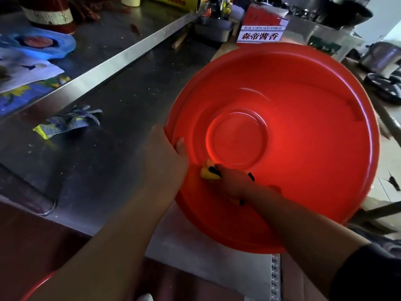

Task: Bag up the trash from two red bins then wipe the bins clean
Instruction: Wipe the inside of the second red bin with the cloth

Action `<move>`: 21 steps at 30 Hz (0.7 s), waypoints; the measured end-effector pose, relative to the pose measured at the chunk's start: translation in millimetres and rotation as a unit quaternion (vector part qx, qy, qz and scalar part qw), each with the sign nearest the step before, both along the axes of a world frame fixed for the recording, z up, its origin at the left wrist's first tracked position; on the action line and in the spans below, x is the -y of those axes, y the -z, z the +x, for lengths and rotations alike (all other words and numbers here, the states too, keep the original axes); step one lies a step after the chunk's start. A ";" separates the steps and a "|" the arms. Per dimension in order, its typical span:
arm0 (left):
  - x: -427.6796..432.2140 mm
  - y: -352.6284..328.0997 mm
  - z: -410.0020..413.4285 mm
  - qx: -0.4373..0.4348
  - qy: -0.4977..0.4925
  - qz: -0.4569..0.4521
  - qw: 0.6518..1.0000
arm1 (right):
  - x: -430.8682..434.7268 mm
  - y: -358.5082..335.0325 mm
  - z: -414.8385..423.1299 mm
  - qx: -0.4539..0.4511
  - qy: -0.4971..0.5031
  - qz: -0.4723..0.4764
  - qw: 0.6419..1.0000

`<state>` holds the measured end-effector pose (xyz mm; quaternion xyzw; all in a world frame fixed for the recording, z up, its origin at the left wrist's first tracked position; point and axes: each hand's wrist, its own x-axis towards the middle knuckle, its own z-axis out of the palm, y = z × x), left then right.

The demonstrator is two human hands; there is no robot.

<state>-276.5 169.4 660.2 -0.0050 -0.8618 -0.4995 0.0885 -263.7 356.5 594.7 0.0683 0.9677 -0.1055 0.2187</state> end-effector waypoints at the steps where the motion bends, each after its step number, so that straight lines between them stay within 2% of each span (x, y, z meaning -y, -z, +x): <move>1: -0.2 -0.6 0.0 -0.001 -0.002 0.004 1.000 | 4.3 -8.4 9.2 -0.012 -0.016 0.007 1.000; 6: 2.2 -4.0 0.5 0.020 -0.006 0.025 0.999 | 26.2 -59.7 63.4 -0.055 -0.078 -0.010 0.995; 10: 1.7 -4.5 1.3 -0.004 0.009 0.007 1.000 | 32.9 -75.8 87.7 -0.078 -0.105 -0.024 0.991; 14: -1.8 -7.3 3.0 0.002 0.031 0.006 0.999 | 22.1 -57.4 77.4 -0.078 -0.088 -0.037 0.992; 21: -2.0 -4.1 -1.6 0.008 0.037 0.019 0.999 | -11.2 9.0 5.6 0.012 -0.020 0.039 0.999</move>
